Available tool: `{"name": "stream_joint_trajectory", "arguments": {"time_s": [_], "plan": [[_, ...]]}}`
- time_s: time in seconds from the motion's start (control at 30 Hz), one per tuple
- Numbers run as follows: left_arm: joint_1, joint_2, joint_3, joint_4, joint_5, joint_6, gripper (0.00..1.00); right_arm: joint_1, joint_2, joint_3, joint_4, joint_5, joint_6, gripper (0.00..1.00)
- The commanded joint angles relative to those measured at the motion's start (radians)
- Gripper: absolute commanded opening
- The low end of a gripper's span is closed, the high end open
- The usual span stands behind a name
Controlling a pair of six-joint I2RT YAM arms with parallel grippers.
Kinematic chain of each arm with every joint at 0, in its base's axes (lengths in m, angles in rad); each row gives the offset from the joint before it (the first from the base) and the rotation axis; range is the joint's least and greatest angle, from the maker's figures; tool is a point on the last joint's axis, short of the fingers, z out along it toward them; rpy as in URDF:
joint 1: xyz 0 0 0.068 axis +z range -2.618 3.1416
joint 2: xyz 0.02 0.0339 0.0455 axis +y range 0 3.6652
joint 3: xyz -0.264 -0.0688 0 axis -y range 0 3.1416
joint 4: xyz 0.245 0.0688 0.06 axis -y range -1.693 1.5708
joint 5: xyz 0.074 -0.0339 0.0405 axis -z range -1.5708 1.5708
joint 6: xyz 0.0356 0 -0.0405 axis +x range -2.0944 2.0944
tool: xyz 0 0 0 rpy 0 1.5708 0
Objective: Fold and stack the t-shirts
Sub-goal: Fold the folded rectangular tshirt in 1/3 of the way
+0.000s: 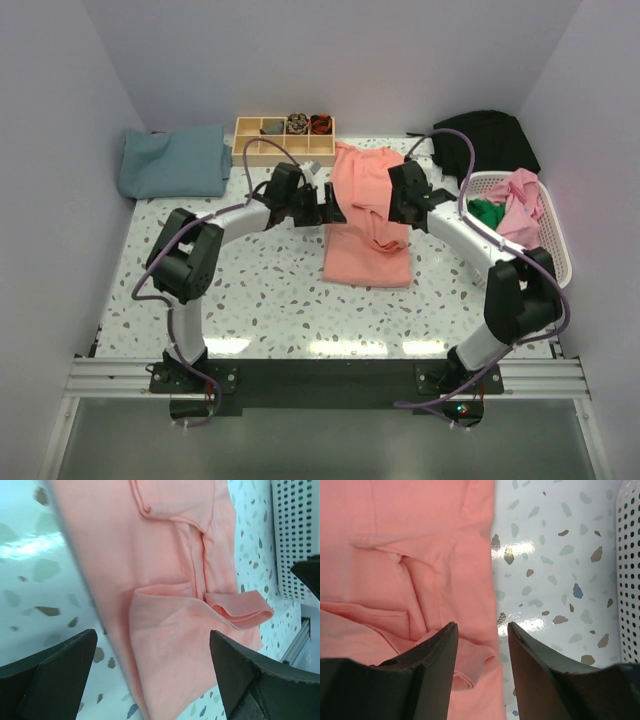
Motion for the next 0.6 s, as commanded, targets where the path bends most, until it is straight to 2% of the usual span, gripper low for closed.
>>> {"name": "stream_joint_trajectory", "arguments": {"time_s": [0.0, 0.13, 0.3, 0.43, 0.57], "plan": [[0.030, -0.137, 0.033, -0.024, -0.056, 0.072, 1.00, 0.004, -0.120, 0.015, -0.021, -0.052, -0.051, 0.49], [0.025, -0.162, -0.028, -0.012, 0.137, 0.060, 1.00, 0.006, -0.154, -0.045, -0.072, -0.236, 0.012, 0.49], [-0.004, -0.183, -0.125, 0.065, 0.245, 0.034, 1.00, 0.006, -0.180, -0.140, -0.073, -0.416, 0.089, 0.47], [-0.027, -0.166, -0.139, 0.099, 0.338, 0.020, 1.00, 0.009, -0.197, -0.176, -0.089, -0.440, 0.118, 0.46], [-0.044, -0.128, -0.131, 0.117, 0.355, 0.008, 1.00, 0.009, -0.194, -0.199, -0.109, -0.439, 0.118, 0.45]]}}
